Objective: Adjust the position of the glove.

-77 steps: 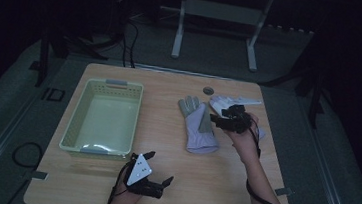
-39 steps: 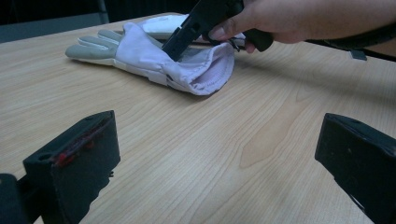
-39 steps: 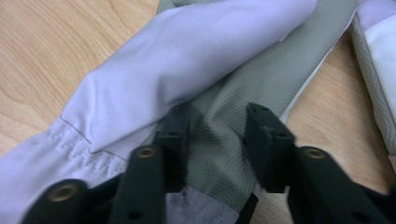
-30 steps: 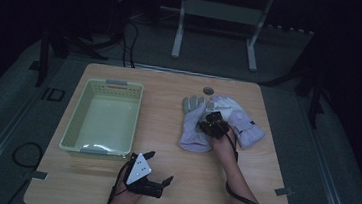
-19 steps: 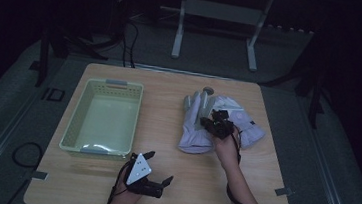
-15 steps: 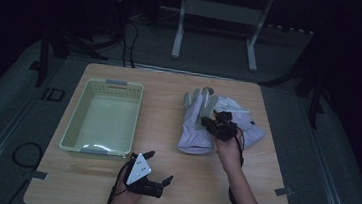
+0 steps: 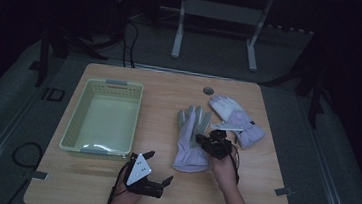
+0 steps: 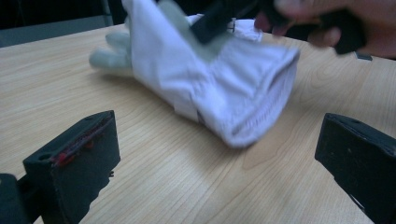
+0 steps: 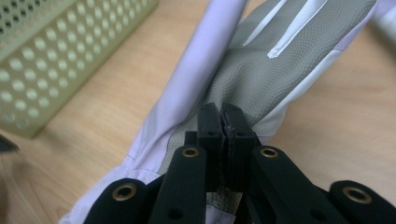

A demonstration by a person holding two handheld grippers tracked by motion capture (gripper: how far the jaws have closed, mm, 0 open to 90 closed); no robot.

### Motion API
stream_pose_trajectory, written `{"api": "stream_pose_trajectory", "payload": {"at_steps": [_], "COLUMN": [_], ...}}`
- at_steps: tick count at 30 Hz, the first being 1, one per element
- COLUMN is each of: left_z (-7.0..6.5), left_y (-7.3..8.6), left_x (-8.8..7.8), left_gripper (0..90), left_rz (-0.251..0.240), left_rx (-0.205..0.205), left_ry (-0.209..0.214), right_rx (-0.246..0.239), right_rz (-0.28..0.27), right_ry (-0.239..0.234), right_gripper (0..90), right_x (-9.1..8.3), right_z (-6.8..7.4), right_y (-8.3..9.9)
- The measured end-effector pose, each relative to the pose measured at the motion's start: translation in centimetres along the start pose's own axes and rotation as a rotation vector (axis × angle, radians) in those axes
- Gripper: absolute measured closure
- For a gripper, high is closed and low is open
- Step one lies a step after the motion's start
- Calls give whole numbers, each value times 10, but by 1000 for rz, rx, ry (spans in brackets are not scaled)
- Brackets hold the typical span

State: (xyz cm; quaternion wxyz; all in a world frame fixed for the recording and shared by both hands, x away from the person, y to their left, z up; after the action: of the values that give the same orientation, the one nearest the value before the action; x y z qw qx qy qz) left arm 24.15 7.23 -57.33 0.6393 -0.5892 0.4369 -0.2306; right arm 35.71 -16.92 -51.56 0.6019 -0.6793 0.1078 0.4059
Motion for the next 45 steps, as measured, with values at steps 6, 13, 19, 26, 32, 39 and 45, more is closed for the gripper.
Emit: {"api": "stream_pose_trajectory", "payload": {"at_steps": [6, 13, 19, 26, 32, 39, 45], "left_z": [0, 0, 0, 0, 0, 0, -1], "left_y": [0, 0, 0, 0, 0, 0, 0], "left_x": [0, 0, 0, 0, 0, 0, 0], "left_gripper": [0, 0, 0, 0, 0, 0, 0], "left_rz": [0, 1, 1, 1, 0, -2, 0], "left_rx": [3, 2, 3, 3, 2, 4, 6], "left_ry": [3, 3, 3, 2, 2, 4, 1], "right_rx": [0, -37, -94, -136, -120, -128, -132], "right_rz": [68, 75, 61, 17, 1, -8, -33], "right_ry": [19, 14, 24, 5, 25, 49, 96], "right_gripper": [823, 548, 466, 447, 500, 477, 508], "right_x": [19, 27, 21, 1, -13, -22, -31], "right_z": [-3, -8, -8, -25, -50, -80, -110], "right_y": [19, 26, 23, 11, 4, 0, -9]}}
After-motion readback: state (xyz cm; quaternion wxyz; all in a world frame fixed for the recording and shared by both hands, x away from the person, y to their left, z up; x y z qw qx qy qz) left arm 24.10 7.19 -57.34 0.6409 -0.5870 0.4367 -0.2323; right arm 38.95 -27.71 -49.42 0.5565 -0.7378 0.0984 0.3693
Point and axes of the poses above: each handheld gripper's, and its own axes: x roughly forward along the jaws, y roughly out of its underside, z roughly to its left, the point moved 1 cm from there along x, roughly forward along the jaws, and after that the axes turned 11 degrees about y, right-handed, at the moved point
